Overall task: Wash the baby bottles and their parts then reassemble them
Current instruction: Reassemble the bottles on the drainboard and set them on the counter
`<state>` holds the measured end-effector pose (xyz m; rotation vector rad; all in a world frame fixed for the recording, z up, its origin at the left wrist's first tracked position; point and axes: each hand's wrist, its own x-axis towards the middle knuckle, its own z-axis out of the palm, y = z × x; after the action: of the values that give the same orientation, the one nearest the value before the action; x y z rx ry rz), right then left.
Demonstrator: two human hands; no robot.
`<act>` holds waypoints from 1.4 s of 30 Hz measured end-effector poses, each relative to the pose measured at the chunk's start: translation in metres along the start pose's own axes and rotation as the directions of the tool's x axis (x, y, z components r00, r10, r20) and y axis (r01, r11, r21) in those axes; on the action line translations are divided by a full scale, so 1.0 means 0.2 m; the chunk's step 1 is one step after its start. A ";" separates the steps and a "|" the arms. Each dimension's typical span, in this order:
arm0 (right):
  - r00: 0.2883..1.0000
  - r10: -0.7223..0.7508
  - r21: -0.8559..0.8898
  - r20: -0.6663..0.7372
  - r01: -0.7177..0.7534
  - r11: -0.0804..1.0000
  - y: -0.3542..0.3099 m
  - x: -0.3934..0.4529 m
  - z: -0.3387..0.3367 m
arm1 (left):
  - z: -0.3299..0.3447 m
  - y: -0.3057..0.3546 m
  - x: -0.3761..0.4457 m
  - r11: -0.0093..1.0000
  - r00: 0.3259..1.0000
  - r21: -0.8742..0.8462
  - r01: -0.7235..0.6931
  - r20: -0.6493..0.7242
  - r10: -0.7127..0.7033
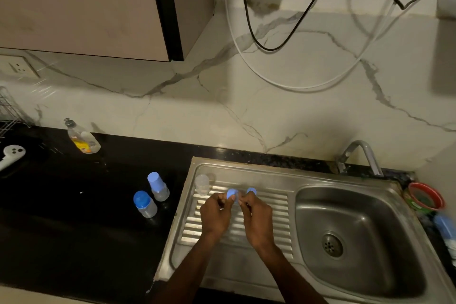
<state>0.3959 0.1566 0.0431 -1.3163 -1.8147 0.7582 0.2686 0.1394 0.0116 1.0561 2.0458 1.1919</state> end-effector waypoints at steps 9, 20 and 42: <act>0.996 0.087 0.122 0.016 -0.089 0.989 0.12 0.08 0.01 | -0.02 0.02 -0.02 0.905 0.961 -0.378 0.195 0.259 -0.099; 0.961 -0.192 -0.009 0.199 0.198 0.980 0.07 0.28 0.05 | -0.09 0.05 0.18 0.868 0.932 -0.389 0.309 0.307 -0.194; 0.995 -0.081 -0.103 0.055 0.086 0.991 0.13 0.47 0.01 | -0.19 -0.17 0.63 0.669 0.976 0.722 -0.177 0.215 0.026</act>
<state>0.3909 0.2537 0.0426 -1.2892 -1.9610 0.6644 0.1586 0.2162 -0.0085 1.5918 2.3804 0.2153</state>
